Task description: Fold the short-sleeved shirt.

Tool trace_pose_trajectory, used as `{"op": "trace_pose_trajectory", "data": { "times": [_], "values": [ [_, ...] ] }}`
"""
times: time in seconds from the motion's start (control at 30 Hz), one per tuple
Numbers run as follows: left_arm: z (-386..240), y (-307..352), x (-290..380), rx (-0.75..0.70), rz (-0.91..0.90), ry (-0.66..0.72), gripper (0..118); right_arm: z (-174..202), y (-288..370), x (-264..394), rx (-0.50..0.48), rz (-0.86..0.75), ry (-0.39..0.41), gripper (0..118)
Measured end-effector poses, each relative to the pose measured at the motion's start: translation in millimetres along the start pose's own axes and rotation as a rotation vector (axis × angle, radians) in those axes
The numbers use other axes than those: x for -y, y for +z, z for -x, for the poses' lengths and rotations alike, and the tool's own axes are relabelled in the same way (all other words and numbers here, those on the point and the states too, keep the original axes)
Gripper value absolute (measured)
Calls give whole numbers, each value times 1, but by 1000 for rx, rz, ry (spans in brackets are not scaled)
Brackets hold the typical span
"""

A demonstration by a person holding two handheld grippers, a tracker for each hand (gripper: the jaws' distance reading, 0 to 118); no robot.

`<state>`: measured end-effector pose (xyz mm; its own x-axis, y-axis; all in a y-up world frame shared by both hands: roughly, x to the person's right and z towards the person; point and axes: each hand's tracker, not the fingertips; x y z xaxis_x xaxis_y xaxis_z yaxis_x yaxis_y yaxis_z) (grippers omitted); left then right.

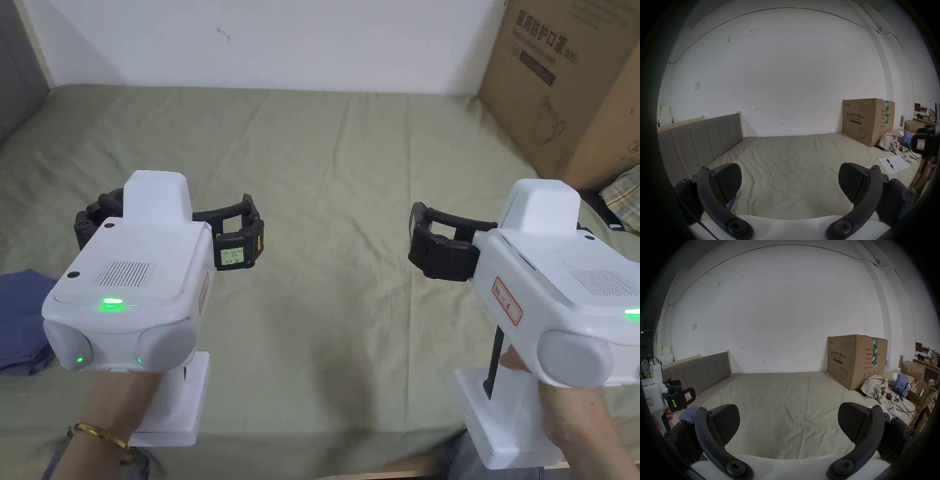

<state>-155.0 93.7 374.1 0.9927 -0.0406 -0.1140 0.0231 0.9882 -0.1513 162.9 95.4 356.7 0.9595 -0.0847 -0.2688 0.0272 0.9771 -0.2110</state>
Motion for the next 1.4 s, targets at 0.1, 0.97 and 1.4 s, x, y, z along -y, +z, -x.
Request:
{"op": "trace_pose_trajectory", "data": {
  "times": [0.1, 0.97, 1.4],
  "values": [
    [0, -1, 0, -1, 4, -6, 118, 1, 0, 0, 0, -1, -6, 118],
    [-1, -2, 2, 14, 21, -7, 118, 2, -7, -6, -3, 122, 32, 118],
    [-13, 9, 58, 58, 194, -10, 118, 32, -5, 26, -138, 642, -219, 118]
  ]
}}
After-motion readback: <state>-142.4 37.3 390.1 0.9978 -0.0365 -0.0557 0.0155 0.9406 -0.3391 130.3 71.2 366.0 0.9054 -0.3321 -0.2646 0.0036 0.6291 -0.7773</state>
